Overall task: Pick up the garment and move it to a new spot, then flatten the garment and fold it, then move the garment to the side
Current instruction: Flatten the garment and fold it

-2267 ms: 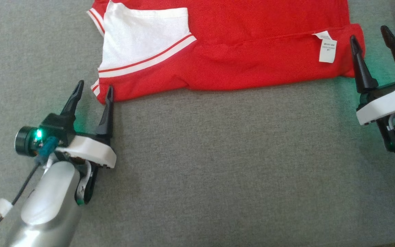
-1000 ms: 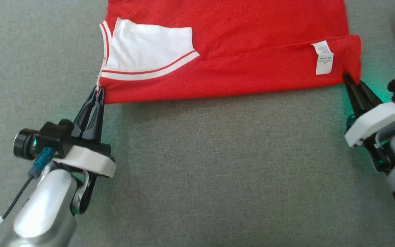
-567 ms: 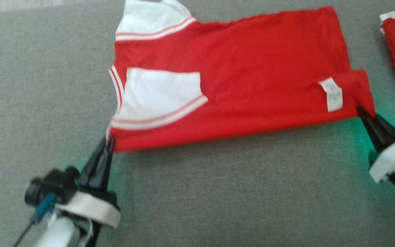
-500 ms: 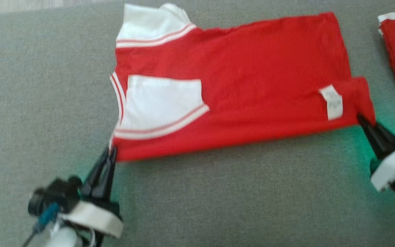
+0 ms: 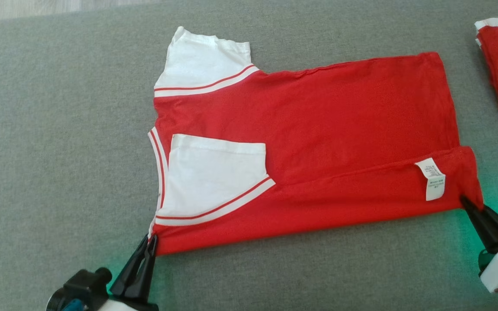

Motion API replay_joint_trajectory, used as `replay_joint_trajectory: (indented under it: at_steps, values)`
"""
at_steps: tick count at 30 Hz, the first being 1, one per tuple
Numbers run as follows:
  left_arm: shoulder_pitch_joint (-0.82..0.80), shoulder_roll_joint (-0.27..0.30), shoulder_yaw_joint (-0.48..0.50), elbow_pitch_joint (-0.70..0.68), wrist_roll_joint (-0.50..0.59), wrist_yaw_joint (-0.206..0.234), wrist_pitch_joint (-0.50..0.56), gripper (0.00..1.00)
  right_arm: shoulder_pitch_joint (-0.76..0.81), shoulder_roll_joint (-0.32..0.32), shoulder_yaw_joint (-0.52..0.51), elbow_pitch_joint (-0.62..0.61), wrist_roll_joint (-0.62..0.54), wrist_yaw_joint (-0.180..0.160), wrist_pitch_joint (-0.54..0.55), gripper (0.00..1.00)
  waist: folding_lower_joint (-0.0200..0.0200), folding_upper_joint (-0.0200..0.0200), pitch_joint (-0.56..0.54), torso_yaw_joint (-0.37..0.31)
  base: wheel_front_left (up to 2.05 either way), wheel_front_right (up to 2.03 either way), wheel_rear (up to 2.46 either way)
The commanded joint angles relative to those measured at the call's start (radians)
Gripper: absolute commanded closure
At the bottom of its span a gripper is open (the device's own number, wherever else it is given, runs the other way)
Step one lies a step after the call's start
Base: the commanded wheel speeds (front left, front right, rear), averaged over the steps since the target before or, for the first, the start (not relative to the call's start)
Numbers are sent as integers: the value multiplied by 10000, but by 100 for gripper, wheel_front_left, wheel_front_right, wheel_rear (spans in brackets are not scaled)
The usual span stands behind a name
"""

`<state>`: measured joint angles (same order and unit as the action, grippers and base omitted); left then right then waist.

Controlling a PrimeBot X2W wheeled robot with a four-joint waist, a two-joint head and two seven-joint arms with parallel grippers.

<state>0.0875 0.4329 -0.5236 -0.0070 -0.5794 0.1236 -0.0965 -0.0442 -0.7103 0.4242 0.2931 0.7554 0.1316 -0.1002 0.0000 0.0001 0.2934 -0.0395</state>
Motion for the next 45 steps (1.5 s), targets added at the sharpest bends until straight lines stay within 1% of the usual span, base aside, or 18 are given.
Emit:
replay_joint_trajectory:
  at_steps: [1, 2, 3, 4, 5, 6, 11, 14, 17, 19, 22, 27, 28, 30, 34, 37, 41, 45]
  values:
    - [-158, 248, 322, -219, -57, 41, -17, 100, 209, -335, -278, -168, -153, -9, 64, 18, 0, -1, 9, 19, 0, 0, 0]
    - [-187, 220, 299, -203, -70, 30, -3, 95, 271, -267, -447, -189, -229, -9, 113, 0, 0, -1, 11, 29, 0, 0, 0]
    - [-187, 220, 299, -203, -70, 30, -3, 95, 271, -267, -447, -189, -229, -9, 113, 0, 0, -1, 11, 29, 0, 0, 0]
    - [-221, 197, 280, -190, -76, 23, 10, 59, 332, -194, -601, -231, -303, -9, 163, 0, 0, -1, 17, 39, 0, 0, 0]
    - [-274, 192, 272, -172, -51, 32, 9, 3, 374, -120, -756, -306, -364, -9, 196, 0, 0, -1, 28, 47, 0, 0, 0]
    - [-327, 185, 280, -149, -32, 55, 4, 0, 409, -49, -915, -391, -423, -9, 203, 0, 0, -1, 34, 48, 0, 0, 0]
    - [-746, 277, 505, -297, 106, 208, -102, 0, 497, 276, -1777, -986, -1010, -9, -136, 0, 0, -1, 17, -60, 0, 0, 0]
    - [-1348, 526, 743, -622, 126, 127, 55, 0, 464, 585, -2199, -1395, -1532, -9, -470, 0, 0, -1, 73, -161, 0, 0, 0]
    - [-2411, 964, 1013, -1033, 235, -28, 550, 0, 371, 993, -2456, -1770, -2051, -9, -591, 0, 0, -1, 212, -285, 0, 0, 0]
    - [-3315, 1242, 1211, -1215, 151, -180, 1156, 0, 281, 1228, -2516, -1985, -2285, -9, -563, 0, 0, -1, 341, -405, 0, 0, 0]
    - [-4875, 1780, 1320, -1117, 43, -628, 2387, 0, 57, 1450, -2449, -2223, -2505, -9, -493, 0, 0, -1, 604, -661, 0, 0, 0]
    - [-7526, 2434, 1019, -123, -522, -1693, 5212, 0, -467, 1601, -2109, -2370, -2722, -9, -451, 0, 0, -1, 1107, -1181, 0, 0, 0]
    - [-8036, 2528, 920, 142, -647, -1869, 5807, 0, -566, 1636, -2041, -2381, -2764, -9, -453, 0, 0, -1, 1202, -1287, 0, 0, 0]
    - [-9007, 2653, 758, 702, -876, -2080, 6905, 0, -765, 1686, -1902, -2351, -2784, -9, -496, 0, 0, -1, 1399, -1503, 0, 0, 0]
    - [-10622, 2705, 513, 1775, -1205, -2286, 8513, 0, -1107, 1816, -1645, -2226, -2792, -9, -632, 0, 0, -1, 1806, -1907, 0, 0, 0]
    - [-11415, 2725, 376, 2469, -1339, -2341, 9358, 0, -1331, 1941, -1425, -2065, -2797, -9, -745, 0, 0, -1, 2077, -2190, 0, 0, 0]
    - [-11994, 2885, 212, 3234, -1359, -2392, 10043, 0, -1638, 2077, -1113, -1827, -2763, -9, -920, 0, 0, -1, 2353, -2558, 0, 0, 0]
    - [-12256, 3070, 74, 3643, -1254, -2437, 10138, 0, -1888, 2200, -871, -1598, -2693, -9, -1084, 0, 0, -1, 2559, -2897, 0, 0, 0]
